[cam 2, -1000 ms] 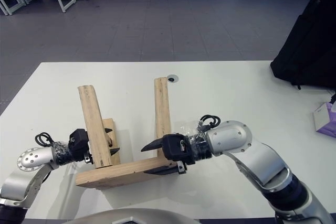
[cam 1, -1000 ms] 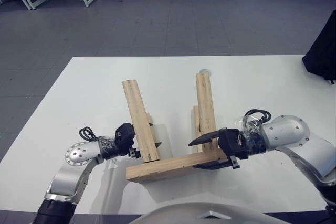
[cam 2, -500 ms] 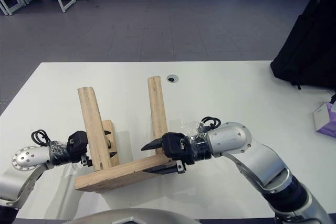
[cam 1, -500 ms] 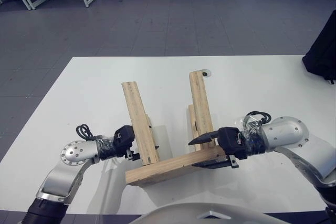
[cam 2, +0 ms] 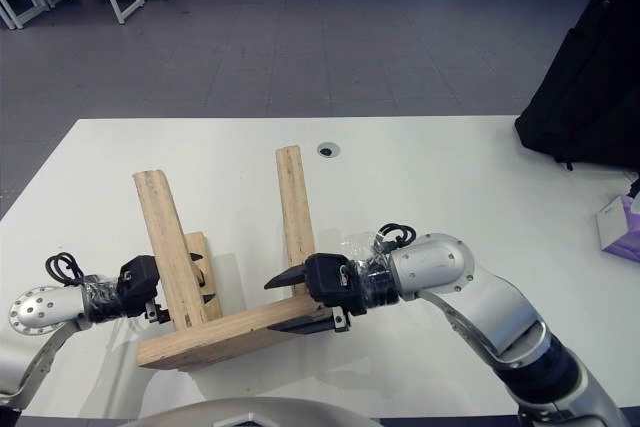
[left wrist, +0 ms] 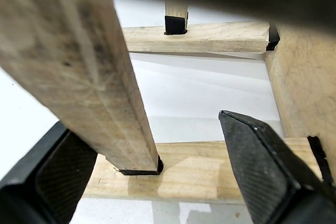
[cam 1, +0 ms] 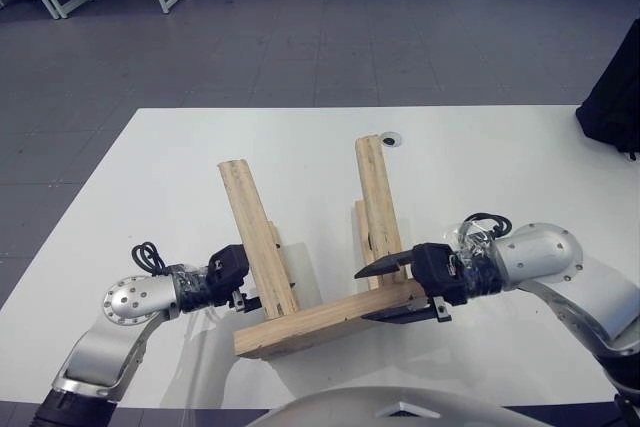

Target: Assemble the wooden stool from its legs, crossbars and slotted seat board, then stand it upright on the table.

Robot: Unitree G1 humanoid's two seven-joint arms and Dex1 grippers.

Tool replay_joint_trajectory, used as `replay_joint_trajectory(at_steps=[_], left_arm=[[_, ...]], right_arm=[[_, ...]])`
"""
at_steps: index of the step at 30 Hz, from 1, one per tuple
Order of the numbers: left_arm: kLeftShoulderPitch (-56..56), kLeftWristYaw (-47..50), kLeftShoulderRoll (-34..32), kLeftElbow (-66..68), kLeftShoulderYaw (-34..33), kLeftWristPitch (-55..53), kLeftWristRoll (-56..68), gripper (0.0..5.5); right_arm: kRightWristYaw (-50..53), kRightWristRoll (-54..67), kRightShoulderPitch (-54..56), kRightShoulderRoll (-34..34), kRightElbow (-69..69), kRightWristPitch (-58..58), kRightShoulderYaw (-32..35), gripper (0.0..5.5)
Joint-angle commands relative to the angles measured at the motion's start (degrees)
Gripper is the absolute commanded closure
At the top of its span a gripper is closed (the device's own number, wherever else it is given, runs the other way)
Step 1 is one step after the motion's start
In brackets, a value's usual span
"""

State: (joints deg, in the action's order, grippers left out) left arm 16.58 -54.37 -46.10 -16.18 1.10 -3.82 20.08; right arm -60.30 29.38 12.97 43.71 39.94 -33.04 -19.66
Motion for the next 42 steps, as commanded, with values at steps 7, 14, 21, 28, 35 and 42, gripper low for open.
replay_joint_trajectory(at_steps=[7,14,21,28,35,42], left_arm=[[0.9,-3.7,-0.9,-0.7,4.0,-4.7,0.8,0.20],[0.5,-4.7,-4.0,1.2,-0.8,-3.3,0.8,0.20],[-1.8,-5.2,-4.1,4.3,-6.2,-3.0,1.9,0.20],[-0.7,-5.1,-4.8,8.3,-9.3,-1.2,-0.1,0.20],[3.8,-6.9,-7.6,10.5,-12.4,2.9,-4.6,0.20],[4.1,-7.8,-6.3,2.8,-8.3,-0.3,-3.6,0.20]], right_arm=[[9.9,-6.2,-4.7,-0.5,-6.9,-7.5,-1.6,2.99],[8.8,-5.9,-4.6,0.4,-6.6,-6.3,-1.1,2.99],[10.1,-5.2,-4.8,0.9,-5.7,-6.2,-1.6,2.99],[11.2,-4.1,-4.5,1.2,-5.1,-5.8,-1.5,2.99],[11.7,5.0,-4.1,0.9,-1.8,-7.2,7.1,2.99],[11.0,22.3,4.3,-0.8,-3.9,-12.6,19.9,2.99]])
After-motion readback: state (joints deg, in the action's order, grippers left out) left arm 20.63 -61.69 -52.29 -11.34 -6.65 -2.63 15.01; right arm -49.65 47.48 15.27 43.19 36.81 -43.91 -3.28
